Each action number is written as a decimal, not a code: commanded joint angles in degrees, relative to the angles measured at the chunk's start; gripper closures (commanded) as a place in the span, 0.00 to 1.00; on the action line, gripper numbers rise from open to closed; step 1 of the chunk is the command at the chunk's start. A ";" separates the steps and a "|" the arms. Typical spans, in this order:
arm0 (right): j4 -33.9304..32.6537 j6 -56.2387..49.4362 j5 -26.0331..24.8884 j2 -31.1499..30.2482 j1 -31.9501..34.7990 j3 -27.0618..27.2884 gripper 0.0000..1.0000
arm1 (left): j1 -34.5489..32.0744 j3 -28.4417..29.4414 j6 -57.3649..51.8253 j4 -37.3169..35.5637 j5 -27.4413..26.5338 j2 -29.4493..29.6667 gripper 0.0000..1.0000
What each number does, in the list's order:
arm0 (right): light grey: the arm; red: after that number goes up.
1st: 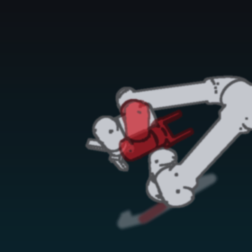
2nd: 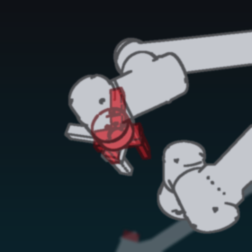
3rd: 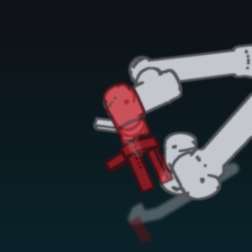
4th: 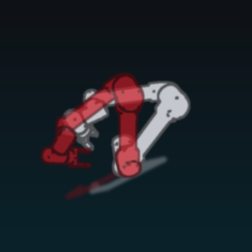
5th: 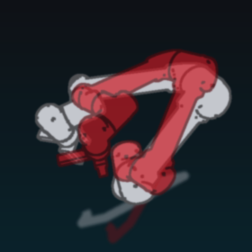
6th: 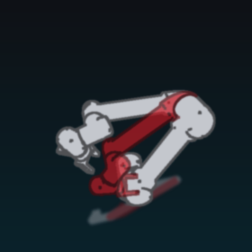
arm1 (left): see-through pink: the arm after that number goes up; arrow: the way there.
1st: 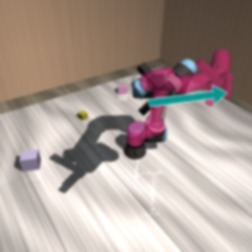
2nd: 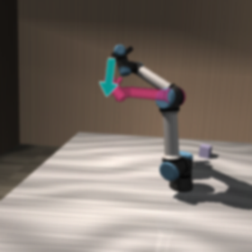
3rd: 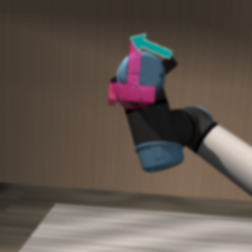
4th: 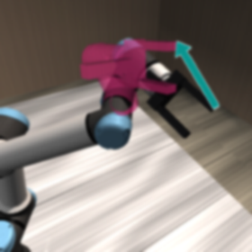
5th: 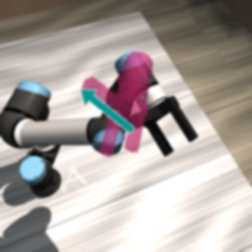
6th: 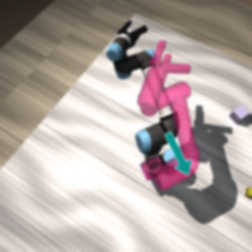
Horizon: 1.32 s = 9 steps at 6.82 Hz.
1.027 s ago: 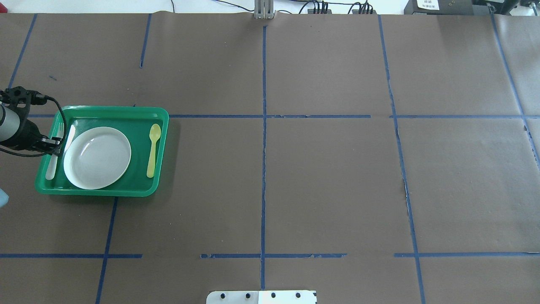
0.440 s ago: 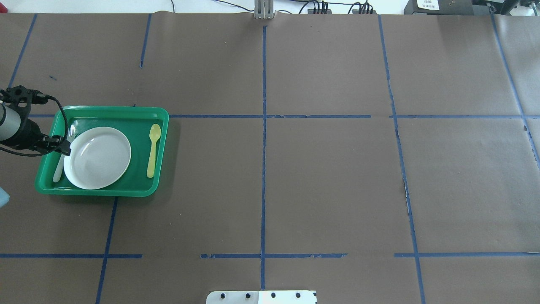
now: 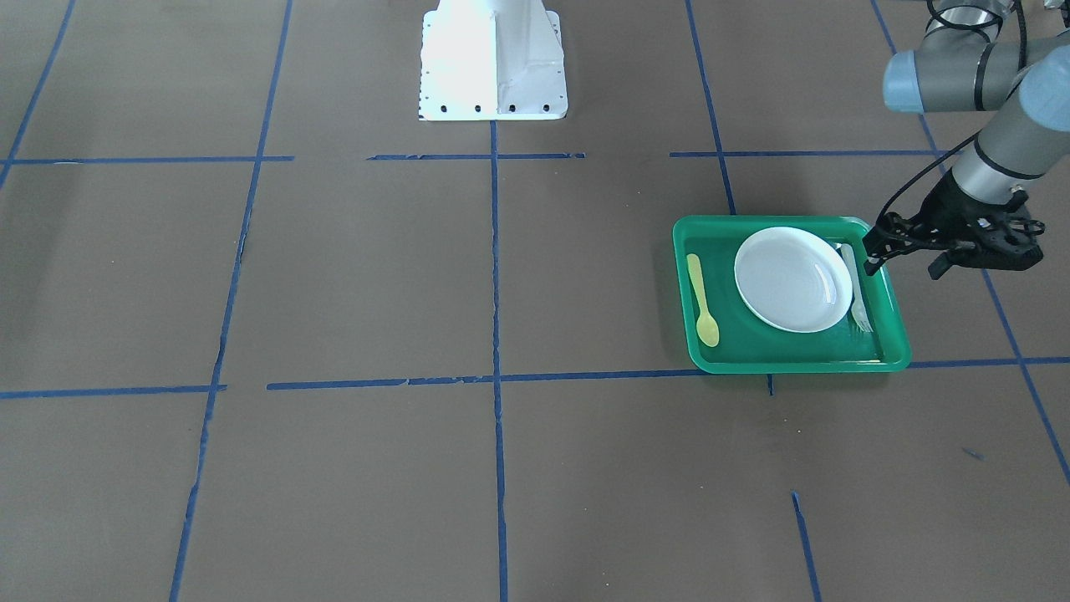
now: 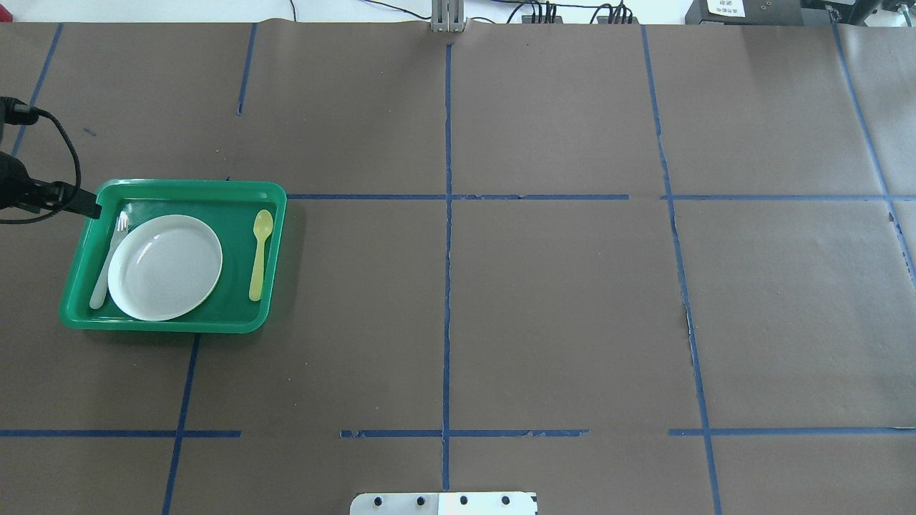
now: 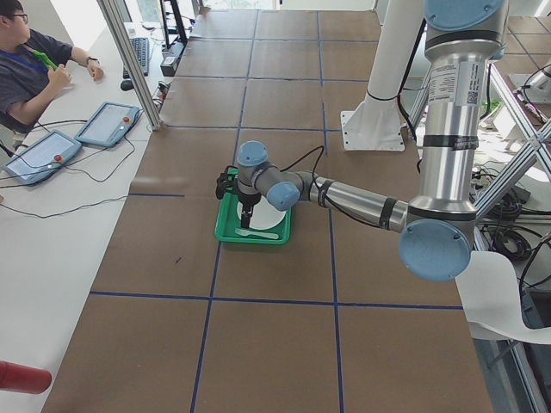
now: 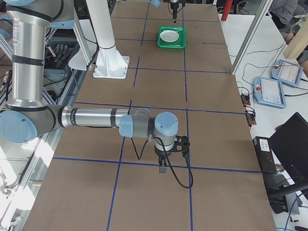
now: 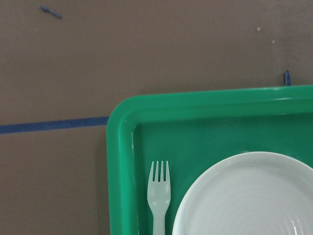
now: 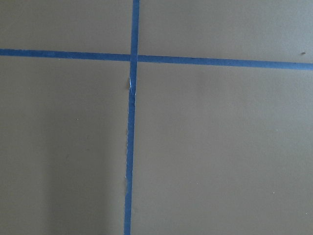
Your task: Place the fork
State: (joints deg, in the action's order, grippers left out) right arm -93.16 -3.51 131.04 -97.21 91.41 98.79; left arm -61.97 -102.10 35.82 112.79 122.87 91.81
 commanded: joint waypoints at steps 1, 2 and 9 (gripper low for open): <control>0.00 0.00 0.00 0.00 0.00 0.00 0.00 | -10.22 -0.30 -18.50 -2.75 6.38 0.04 0.00; 0.00 0.00 0.00 0.00 0.00 0.00 0.00 | -15.84 0.84 -28.25 -3.36 9.20 -0.66 0.00; 0.00 0.09 0.00 0.00 0.00 0.00 0.00 | -32.78 6.12 -50.06 -32.20 11.51 -4.34 0.00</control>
State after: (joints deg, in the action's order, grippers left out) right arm -93.16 -3.46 131.04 -97.21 91.41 98.79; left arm -94.32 -96.12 -13.84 82.29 134.11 88.90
